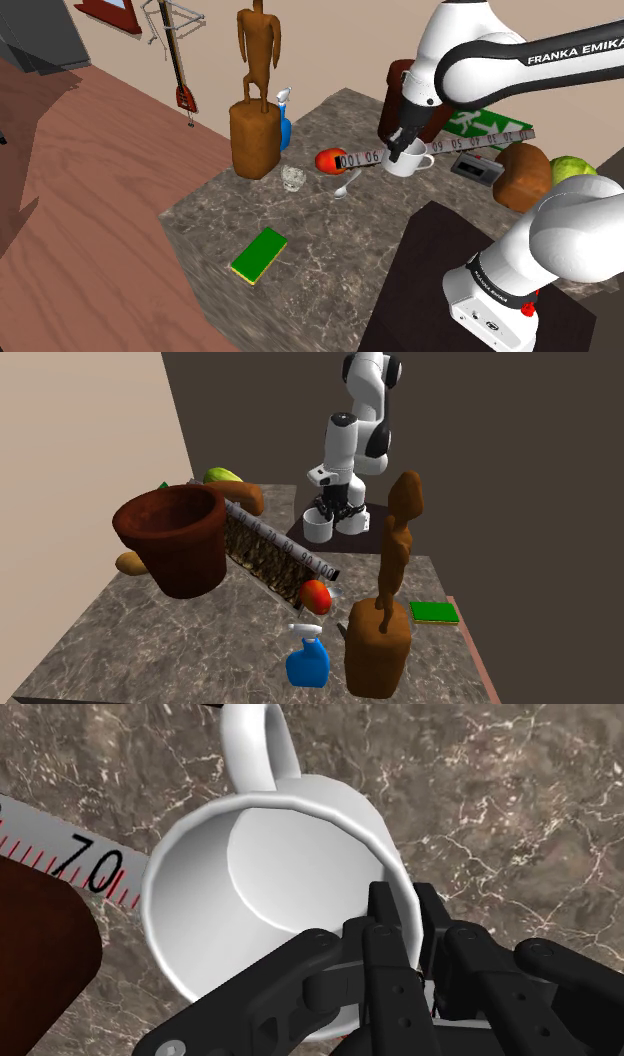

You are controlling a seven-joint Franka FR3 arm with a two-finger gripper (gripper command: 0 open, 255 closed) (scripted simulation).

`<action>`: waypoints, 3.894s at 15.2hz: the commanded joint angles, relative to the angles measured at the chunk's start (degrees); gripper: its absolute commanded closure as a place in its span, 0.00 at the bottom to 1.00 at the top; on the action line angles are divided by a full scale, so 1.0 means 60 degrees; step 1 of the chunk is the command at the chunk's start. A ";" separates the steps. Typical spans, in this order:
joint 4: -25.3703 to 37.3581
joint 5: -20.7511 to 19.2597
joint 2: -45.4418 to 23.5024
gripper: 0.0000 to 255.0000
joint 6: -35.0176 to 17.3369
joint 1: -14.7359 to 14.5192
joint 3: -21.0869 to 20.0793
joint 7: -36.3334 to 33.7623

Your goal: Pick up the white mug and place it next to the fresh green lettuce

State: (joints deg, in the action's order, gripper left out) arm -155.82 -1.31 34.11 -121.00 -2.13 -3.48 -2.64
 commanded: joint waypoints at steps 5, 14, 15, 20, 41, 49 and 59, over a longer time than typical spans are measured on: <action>0.0534 -0.0001 0.0380 1.00 0.0915 0.0007 0.0048 0.0077; -0.0096 -0.0565 0.2106 1.00 0.1963 0.0520 0.0875 0.1053; -0.0259 -0.0708 0.2410 1.00 0.2090 0.0651 0.1051 0.1257; -0.0889 -0.1561 0.3800 1.00 0.2765 0.1443 0.2008 0.2374; 0.0101 -0.6084 0.5013 1.00 0.3891 0.4676 0.7156 0.7804; 0.1828 -0.7218 0.4019 1.00 0.3590 0.4497 0.9195 0.9546; 0.4512 -0.7910 0.2828 1.00 0.3173 0.3057 1.1868 1.1426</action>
State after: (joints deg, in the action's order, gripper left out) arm -129.98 -48.44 51.44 -101.82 16.91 66.46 64.97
